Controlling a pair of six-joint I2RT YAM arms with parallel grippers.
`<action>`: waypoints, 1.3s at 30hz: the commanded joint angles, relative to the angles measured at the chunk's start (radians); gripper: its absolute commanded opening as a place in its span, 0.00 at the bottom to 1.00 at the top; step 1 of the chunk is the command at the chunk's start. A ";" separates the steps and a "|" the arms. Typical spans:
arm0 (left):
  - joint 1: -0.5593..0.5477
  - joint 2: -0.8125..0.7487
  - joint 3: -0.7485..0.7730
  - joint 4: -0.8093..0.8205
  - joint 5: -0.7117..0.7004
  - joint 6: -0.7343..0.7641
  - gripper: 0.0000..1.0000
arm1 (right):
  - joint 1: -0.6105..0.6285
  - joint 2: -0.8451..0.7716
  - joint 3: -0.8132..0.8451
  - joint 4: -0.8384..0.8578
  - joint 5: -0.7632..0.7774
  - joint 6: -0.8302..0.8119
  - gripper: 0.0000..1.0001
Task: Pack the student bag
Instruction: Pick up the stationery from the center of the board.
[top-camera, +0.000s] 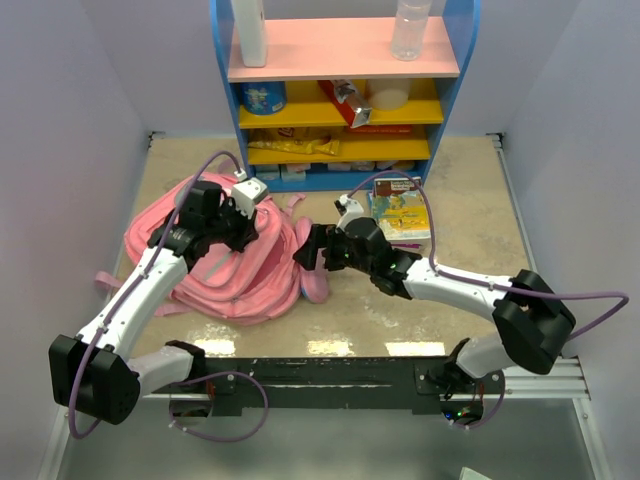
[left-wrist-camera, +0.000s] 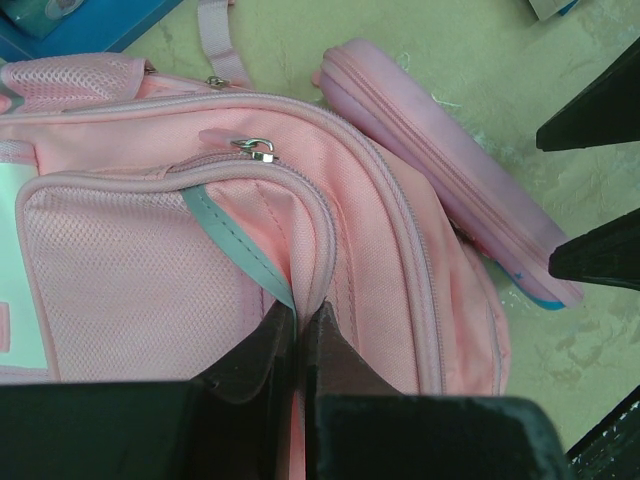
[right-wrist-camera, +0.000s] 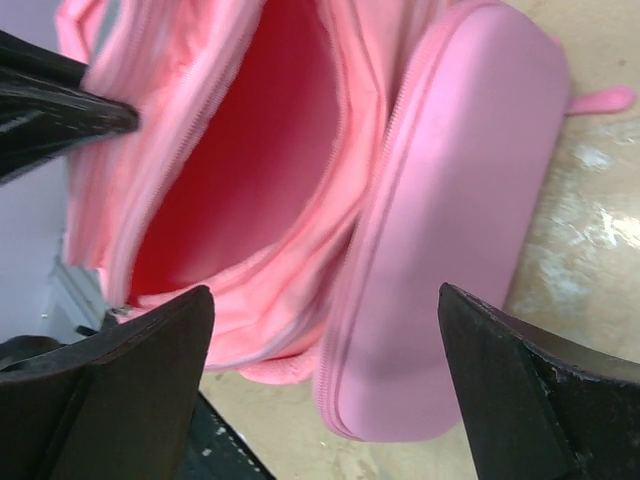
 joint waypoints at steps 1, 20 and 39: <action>-0.010 -0.035 0.023 0.111 0.053 0.018 0.00 | -0.002 -0.016 0.038 -0.110 0.057 -0.063 0.96; -0.009 -0.042 0.021 0.108 0.047 0.021 0.00 | 0.191 0.231 0.354 -0.501 0.502 -0.116 0.92; -0.009 -0.046 0.020 0.106 0.047 0.021 0.00 | 0.183 0.202 0.265 -0.481 0.513 -0.064 0.77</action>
